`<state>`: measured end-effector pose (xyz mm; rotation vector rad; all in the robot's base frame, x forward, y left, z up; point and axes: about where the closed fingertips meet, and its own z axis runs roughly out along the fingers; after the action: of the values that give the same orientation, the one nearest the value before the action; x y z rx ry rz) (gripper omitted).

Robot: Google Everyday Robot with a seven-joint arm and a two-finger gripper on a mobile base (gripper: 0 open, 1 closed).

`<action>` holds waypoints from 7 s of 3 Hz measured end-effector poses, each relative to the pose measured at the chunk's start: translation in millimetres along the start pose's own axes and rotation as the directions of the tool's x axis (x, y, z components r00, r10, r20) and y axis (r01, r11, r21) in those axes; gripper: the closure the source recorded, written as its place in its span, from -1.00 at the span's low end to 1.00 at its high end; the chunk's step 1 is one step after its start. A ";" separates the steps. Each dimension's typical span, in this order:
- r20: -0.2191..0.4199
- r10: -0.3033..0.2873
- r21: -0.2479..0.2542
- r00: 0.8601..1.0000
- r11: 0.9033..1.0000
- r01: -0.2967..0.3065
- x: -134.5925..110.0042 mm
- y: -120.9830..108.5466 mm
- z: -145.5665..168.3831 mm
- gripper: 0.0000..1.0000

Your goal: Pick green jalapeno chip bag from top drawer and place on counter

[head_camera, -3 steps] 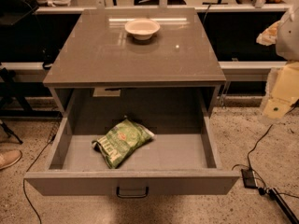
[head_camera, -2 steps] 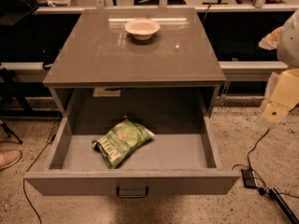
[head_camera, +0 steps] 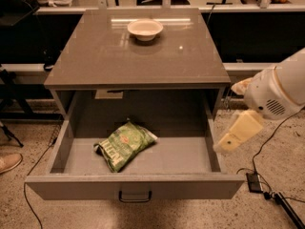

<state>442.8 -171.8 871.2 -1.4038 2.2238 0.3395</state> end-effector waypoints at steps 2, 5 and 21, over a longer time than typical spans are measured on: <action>0.289 0.240 -0.150 0.927 0.967 -0.204 -64.5 25.2 111.2 -1.00; 0.334 0.231 -0.157 0.914 0.970 -0.188 -79.8 24.1 145.8 -1.00; 0.669 0.091 0.007 0.738 0.992 -0.128 -129.5 -0.7 158.5 1.00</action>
Offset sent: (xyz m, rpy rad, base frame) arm 0.0513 0.1573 -0.0859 0.5421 0.0870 -0.1885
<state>531.7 -0.1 803.9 -0.9102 1.6879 0.6993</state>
